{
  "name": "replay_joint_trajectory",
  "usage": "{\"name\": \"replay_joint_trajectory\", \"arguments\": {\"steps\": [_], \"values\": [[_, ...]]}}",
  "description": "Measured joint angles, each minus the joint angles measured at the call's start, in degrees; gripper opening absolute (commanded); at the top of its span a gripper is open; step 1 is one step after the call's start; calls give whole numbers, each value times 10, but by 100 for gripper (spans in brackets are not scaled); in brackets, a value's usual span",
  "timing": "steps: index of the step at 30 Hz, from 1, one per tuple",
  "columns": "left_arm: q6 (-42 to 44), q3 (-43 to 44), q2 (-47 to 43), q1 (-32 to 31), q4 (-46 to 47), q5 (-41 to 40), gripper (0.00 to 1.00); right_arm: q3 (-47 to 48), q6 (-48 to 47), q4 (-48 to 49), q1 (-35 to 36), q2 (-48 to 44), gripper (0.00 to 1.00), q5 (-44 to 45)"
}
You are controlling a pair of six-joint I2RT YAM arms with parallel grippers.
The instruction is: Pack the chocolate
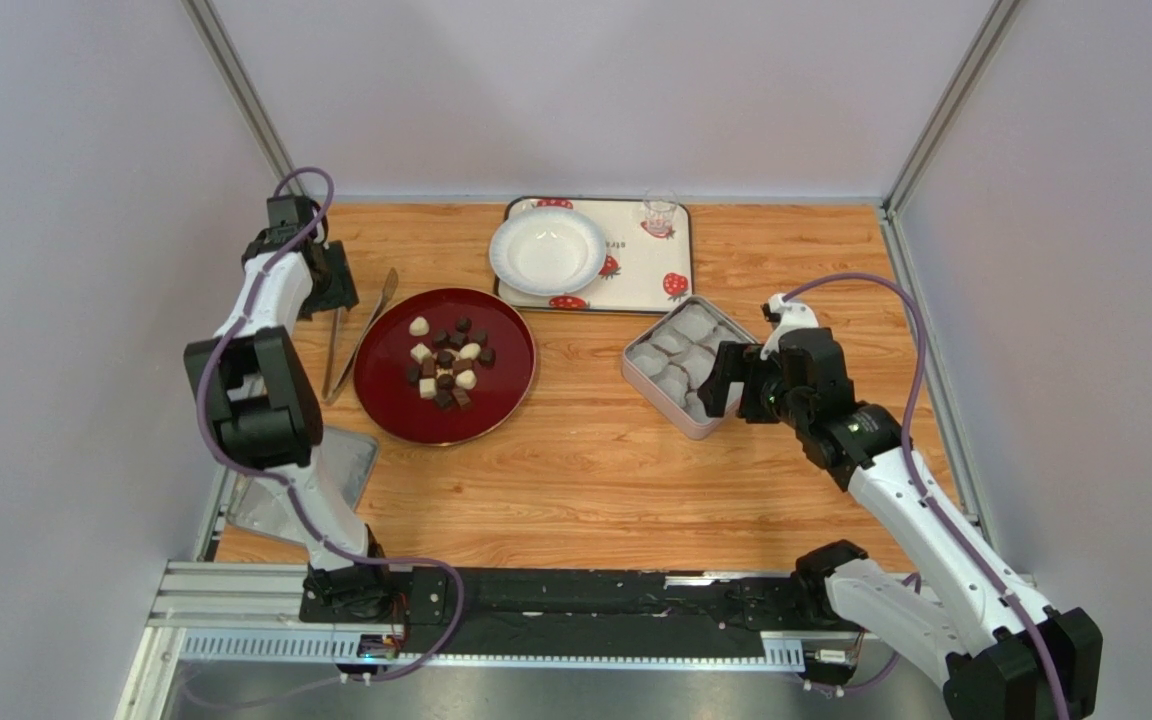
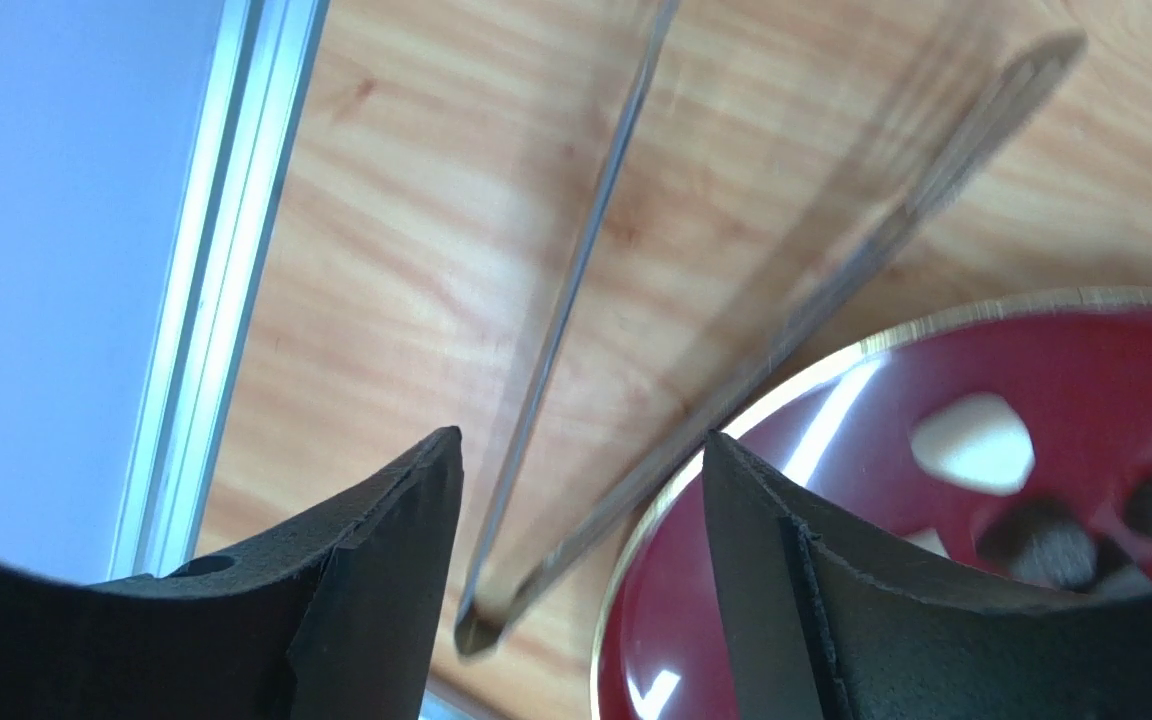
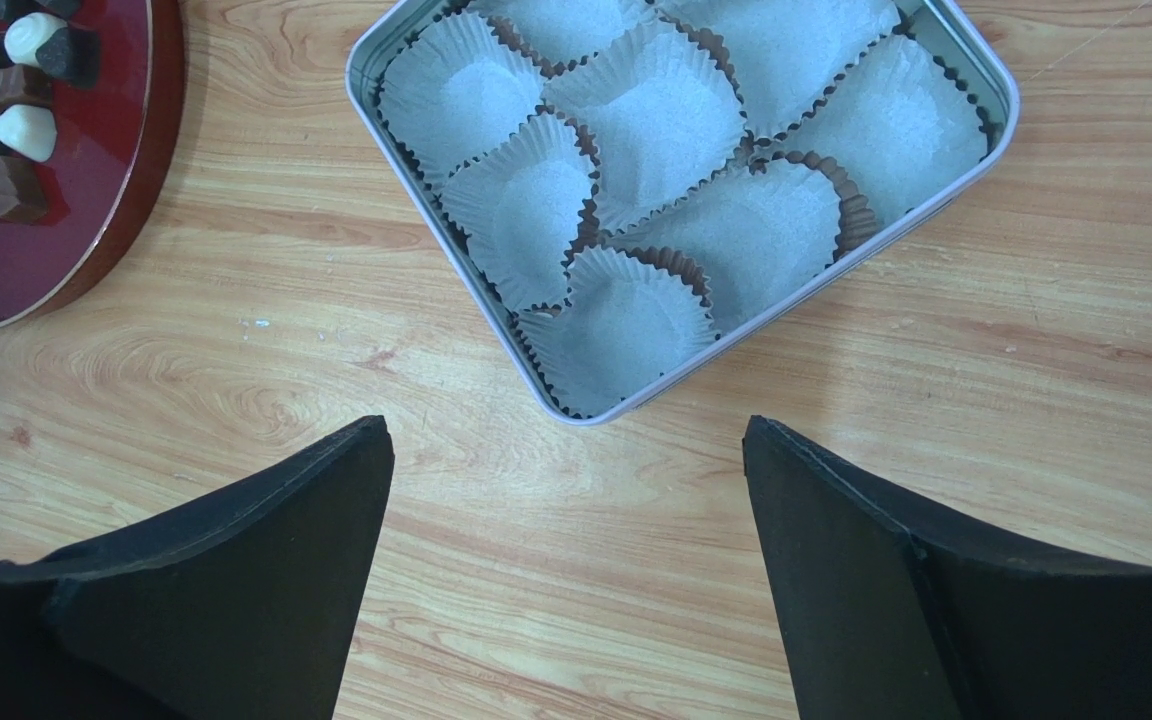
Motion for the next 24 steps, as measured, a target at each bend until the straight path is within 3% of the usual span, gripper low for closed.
{"name": "replay_joint_trajectory", "arguments": {"steps": [5,8,11,13,16,18,20,21,24], "values": [[10,81,106,17,-15,25,67,0,-3,1,1,6,90,1],[10,115,155,30,-31,44,56,0,-5,1,1,11,90,2],[13,139,191,45,-49,54,53,0,-6,1,1,16,90,2],[18,150,207,50,-61,58,43,0,-7,1,1,20,90,2],[26,153,215,52,-70,62,37,0,-7,1,1,21,90,2],[32,158,215,52,-76,63,25,-1,-7,2,1,21,89,2],[38,163,215,52,-78,65,25,-3,-7,5,1,21,89,1],[42,164,215,52,-79,66,16,-4,-7,6,1,21,89,1],[54,166,215,52,-85,63,7,-8,-7,7,1,21,89,1]]}}
